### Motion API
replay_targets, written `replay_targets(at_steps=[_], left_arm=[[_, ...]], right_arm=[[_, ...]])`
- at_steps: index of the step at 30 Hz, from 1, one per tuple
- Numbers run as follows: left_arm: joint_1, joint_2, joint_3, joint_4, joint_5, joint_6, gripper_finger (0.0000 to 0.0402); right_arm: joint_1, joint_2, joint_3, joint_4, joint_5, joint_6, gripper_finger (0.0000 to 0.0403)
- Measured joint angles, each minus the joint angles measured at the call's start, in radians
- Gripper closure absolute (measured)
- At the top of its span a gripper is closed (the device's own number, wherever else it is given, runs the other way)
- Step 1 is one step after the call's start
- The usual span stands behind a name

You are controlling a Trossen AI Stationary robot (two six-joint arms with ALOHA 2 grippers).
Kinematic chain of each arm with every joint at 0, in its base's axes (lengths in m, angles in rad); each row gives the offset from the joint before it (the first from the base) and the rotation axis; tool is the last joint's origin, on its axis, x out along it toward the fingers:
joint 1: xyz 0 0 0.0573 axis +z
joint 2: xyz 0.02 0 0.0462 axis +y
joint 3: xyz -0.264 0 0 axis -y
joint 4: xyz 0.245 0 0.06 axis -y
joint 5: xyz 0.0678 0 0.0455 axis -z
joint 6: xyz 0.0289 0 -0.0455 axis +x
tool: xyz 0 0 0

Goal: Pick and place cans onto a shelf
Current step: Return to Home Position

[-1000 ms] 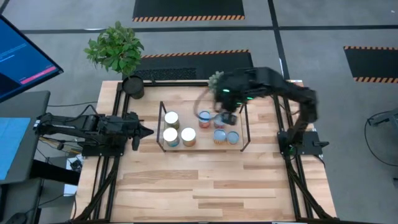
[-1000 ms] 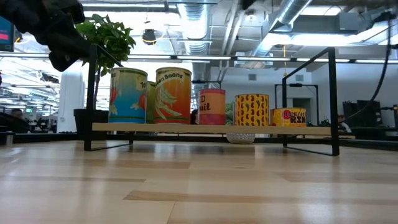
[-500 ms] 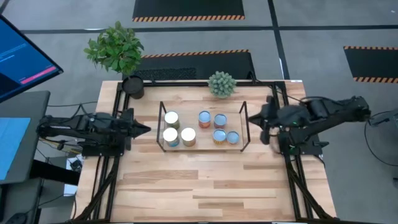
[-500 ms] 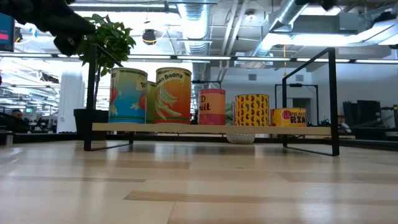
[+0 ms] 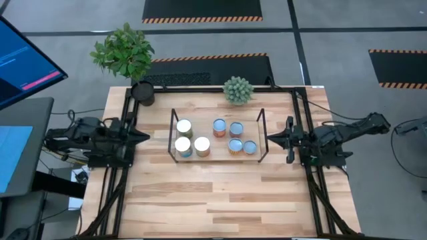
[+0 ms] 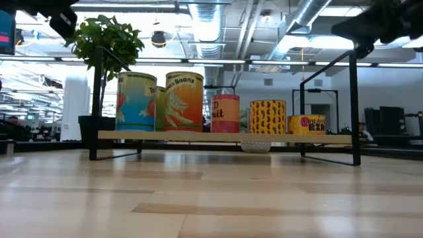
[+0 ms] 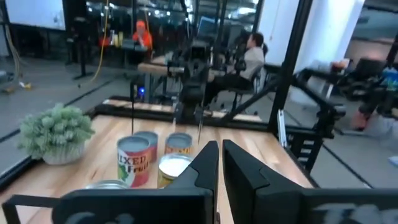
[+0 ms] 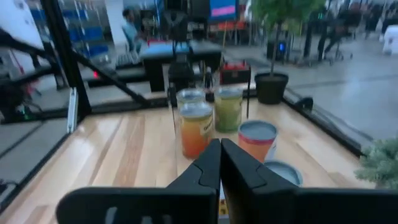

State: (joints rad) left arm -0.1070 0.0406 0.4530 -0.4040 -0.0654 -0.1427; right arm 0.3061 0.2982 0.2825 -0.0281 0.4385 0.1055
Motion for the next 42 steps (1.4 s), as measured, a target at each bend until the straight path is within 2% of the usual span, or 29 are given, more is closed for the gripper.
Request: replay_targets(at_steps=[6, 10, 18, 26, 30, 35, 38, 42], left_arm=[[0.0, -0.038, -0.04, 0.013, 0.008, -0.015, 0.0393], [0.0, -0.039, -0.127, 0.097, 0.013, -0.045, 0.0393], [0.0, -0.039, -0.255, 0.312, 0.084, -0.041, 0.0393], [0.0, -0.039, -0.435, 0.639, 0.057, -0.065, 0.0393], [0.0, -0.037, -0.442, 0.627, 0.015, -0.127, 0.0393], [0.0, -0.037, -0.443, 0.649, 0.0, -0.017, 0.0393], [0.0, -0.037, -0.443, 0.636, -0.089, 0.009, 0.0393], [0.0, -0.037, -0.444, 0.59, -0.152, 0.002, 0.0393]], right_arm=[[-0.001, -0.128, -0.087, 0.036, 0.008, -0.046, 0.0367], [-0.001, -0.202, -0.135, 0.033, 0.009, -0.052, 0.0368], [-0.001, -0.296, -0.222, 0.045, 0.012, -0.038, 0.037], [-0.04, -0.297, -0.269, 0.101, 0.027, 0.008, 0.037], [-0.072, -0.297, -0.269, 0.098, 0.033, 0.001, 0.037], [-0.124, -0.288, -0.269, 0.092, 0.036, -0.022, 0.037], [-0.173, -0.285, -0.27, 0.091, 0.081, -0.025, 0.037], [-0.228, -0.276, -0.27, 0.09, 0.083, -0.024, 0.037]])
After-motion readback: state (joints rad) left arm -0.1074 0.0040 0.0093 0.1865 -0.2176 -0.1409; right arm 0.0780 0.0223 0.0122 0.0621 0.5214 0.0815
